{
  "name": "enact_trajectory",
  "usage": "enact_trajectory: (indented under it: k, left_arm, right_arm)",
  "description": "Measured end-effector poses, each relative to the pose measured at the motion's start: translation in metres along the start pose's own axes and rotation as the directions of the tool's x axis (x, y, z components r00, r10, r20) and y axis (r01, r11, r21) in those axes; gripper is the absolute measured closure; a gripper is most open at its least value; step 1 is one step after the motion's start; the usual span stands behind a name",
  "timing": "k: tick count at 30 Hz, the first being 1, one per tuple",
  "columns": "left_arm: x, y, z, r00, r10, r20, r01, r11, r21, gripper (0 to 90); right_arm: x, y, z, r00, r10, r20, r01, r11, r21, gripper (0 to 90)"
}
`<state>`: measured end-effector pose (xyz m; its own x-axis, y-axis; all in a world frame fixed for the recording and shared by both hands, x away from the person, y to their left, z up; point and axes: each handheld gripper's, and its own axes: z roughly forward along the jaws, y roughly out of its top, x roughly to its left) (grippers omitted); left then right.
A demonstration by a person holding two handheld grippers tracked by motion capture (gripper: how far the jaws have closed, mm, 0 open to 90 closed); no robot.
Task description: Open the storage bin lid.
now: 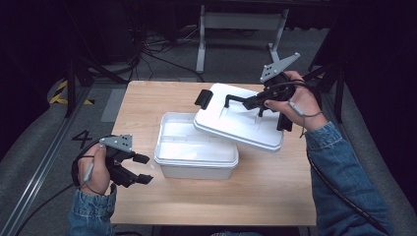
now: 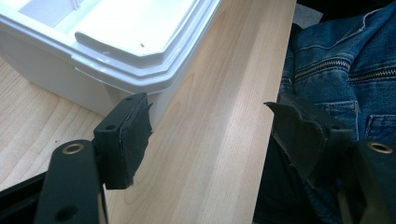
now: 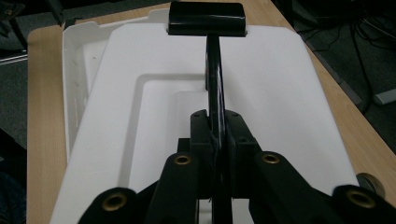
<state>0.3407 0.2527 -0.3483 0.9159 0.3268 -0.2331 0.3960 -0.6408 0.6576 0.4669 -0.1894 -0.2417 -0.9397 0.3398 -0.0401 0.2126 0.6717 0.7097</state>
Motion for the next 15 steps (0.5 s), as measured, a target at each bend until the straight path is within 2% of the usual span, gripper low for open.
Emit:
enact_trajectory:
  k: [7,15]
  left_arm:
    - [0.000,-0.001,0.000,1.0000,-0.006,0.003,0.006,1.0000,0.002,28.8]
    - [0.000,-0.001,0.000,1.0000,-0.008,0.003,0.008,1.0000,0.002,28.8]
  right_arm:
    - [-0.009,-0.016,-0.019,0.9982,0.037,0.047,-0.037,0.999,0.001,84.3]
    - [-0.020,-0.035,-0.034,0.9936,0.083,0.077,-0.082,0.997,-0.011,84.3]
